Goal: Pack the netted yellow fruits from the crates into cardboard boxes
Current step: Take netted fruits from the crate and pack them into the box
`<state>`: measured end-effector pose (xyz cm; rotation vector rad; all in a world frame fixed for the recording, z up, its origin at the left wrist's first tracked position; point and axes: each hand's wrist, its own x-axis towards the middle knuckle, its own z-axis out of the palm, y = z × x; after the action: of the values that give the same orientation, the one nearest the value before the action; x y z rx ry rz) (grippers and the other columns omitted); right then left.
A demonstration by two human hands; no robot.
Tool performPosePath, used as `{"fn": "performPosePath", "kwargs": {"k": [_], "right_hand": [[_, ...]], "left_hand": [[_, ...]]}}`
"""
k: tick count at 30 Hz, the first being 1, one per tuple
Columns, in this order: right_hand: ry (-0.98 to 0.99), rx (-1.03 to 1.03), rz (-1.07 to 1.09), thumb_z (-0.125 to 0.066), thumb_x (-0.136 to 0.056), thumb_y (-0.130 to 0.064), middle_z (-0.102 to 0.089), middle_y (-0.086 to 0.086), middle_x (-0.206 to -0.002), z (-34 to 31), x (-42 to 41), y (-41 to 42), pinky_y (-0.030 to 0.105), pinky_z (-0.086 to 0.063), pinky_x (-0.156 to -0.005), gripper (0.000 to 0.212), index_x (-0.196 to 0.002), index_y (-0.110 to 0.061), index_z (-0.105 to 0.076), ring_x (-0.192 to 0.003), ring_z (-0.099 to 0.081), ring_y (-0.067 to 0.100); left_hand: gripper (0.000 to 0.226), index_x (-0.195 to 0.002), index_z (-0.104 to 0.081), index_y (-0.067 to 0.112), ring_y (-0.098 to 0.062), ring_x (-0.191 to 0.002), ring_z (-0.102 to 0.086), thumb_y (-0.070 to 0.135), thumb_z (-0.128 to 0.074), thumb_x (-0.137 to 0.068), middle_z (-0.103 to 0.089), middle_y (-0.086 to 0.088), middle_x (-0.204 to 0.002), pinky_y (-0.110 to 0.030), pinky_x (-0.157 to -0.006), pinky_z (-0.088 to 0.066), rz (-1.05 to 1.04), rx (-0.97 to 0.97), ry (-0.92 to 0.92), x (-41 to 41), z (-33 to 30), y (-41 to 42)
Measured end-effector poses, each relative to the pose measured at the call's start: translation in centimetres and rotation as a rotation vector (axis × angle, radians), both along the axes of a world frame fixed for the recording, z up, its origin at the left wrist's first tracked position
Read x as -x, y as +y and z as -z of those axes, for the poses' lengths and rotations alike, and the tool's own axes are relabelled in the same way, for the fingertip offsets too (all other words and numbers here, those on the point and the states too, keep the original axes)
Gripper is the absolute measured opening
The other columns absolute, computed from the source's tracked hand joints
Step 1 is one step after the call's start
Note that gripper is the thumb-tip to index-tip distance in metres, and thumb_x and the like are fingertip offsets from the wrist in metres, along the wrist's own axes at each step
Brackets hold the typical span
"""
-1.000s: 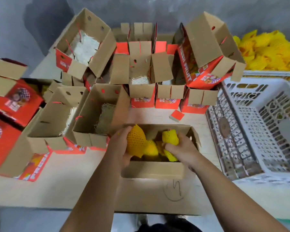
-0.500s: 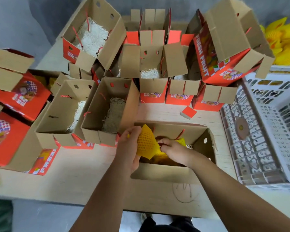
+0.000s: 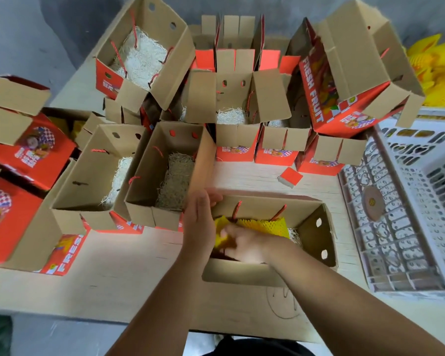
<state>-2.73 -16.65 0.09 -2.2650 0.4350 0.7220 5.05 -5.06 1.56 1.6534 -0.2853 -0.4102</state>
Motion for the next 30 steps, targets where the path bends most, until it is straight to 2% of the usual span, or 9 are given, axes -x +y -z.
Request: {"fn": "performPosePath", "kwargs": {"k": [3,6,8,10,13,17,22,26,30], "right_hand": [[0.166,0.095,-0.046,-0.049,-0.104,-0.017,-0.039,0.006,-0.158,1.3,-0.9,0.8,0.034,-0.034,-0.116,0.037,-0.136,-0.032,-0.06,-0.143,-0.04,0.03],[0.201,0.145,-0.053,-0.047,-0.106,-0.017,-0.031,0.007,-0.163,1.5,-0.8,0.5,0.044,-0.025,-0.124,0.04,-0.142,-0.028,-0.058,-0.152,-0.026,0.032],[0.076,0.071,0.005,-0.05,-0.104,-0.021,-0.046,0.005,-0.155,1.1,0.1,-0.2,0.032,-0.033,-0.117,0.037,-0.138,-0.028,-0.062,-0.144,-0.039,0.028],[-0.149,-0.037,0.193,-0.054,-0.101,-0.016,-0.059,0.0,-0.135,0.0,2.0,-1.2,0.018,-0.038,-0.096,0.034,-0.132,-0.024,-0.065,-0.122,-0.055,0.021],[-0.453,-0.13,0.482,-0.055,-0.096,-0.004,-0.066,-0.013,-0.115,-2.1,6.3,-3.8,0.008,-0.038,-0.087,0.031,-0.121,-0.017,-0.068,-0.102,-0.058,-0.003],[-0.684,-0.093,0.721,-0.056,-0.094,0.002,-0.071,-0.014,-0.1,-4.8,12.8,-9.2,0.018,-0.05,-0.082,0.03,-0.111,-0.019,-0.069,-0.092,-0.065,0.006],[-0.9,0.067,0.969,-0.057,-0.098,-0.009,-0.071,-0.012,-0.107,-7.6,22.7,-17.3,0.024,-0.053,-0.082,0.03,-0.122,-0.026,-0.063,-0.095,-0.069,0.008],[-0.926,0.152,1.087,-0.054,-0.099,-0.02,-0.071,-0.014,-0.101,-8.6,32.8,-24.6,0.011,-0.044,-0.066,0.024,-0.119,-0.029,-0.064,-0.084,-0.068,0.003],[-0.908,0.26,1.247,-0.06,-0.096,-0.024,-0.071,-0.013,-0.101,-7.6,43.0,-31.8,0.023,-0.05,-0.073,0.024,-0.117,-0.034,-0.063,-0.09,-0.068,0.006]], "left_hand": [[0.042,-0.107,-0.066,0.012,-0.013,-0.099,-0.064,0.033,-0.031,-0.112,-0.07,-0.003,-0.097,-0.018,-0.09,-0.046,-0.01,-0.009,-0.075,0.5,0.6,-0.2],[0.036,-0.103,-0.067,0.014,-0.006,-0.093,-0.063,0.031,-0.036,-0.109,-0.069,0.0,-0.093,-0.01,-0.083,-0.043,-0.014,-0.038,-0.171,0.5,0.6,-0.5],[0.032,-0.101,-0.067,0.015,-0.007,-0.088,-0.063,0.027,-0.039,-0.11,-0.068,0.003,-0.09,-0.019,-0.078,-0.048,0.011,-0.103,-0.248,0.6,0.5,-0.9],[0.03,-0.098,-0.069,0.019,-0.009,-0.079,-0.064,0.028,-0.042,-0.109,-0.068,0.008,-0.081,-0.03,-0.07,-0.052,0.05,-0.196,-0.368,1.1,0.4,-1.9],[0.02,-0.096,-0.064,0.035,0.0,-0.08,-0.063,0.035,-0.047,-0.106,-0.067,0.016,-0.083,-0.016,-0.068,-0.044,0.194,-0.259,-0.319,3.2,0.1,-5.1],[0.014,-0.102,-0.066,0.028,0.002,-0.095,-0.062,0.02,-0.055,-0.104,-0.068,0.016,-0.097,-0.012,-0.078,-0.043,0.423,-0.144,-0.307,8.4,-1.6,-12.1],[0.011,-0.1,-0.066,0.032,-0.001,-0.098,-0.068,0.031,-0.056,-0.099,-0.073,0.016,-0.101,-0.022,-0.086,-0.051,0.643,0.021,-0.274,18.4,-4.4,-23.3],[0.017,-0.101,-0.068,0.036,0.005,-0.095,-0.065,0.036,-0.051,-0.097,-0.071,0.02,-0.101,-0.014,-0.078,-0.047,0.81,0.066,-0.299,28.7,-5.8,-32.6],[0.015,-0.106,-0.067,0.039,0.005,-0.097,-0.066,0.035,-0.054,-0.1,-0.071,0.022,-0.104,-0.018,-0.082,-0.051,0.935,0.053,-0.286,37.9,-4.9,-40.1]]}}
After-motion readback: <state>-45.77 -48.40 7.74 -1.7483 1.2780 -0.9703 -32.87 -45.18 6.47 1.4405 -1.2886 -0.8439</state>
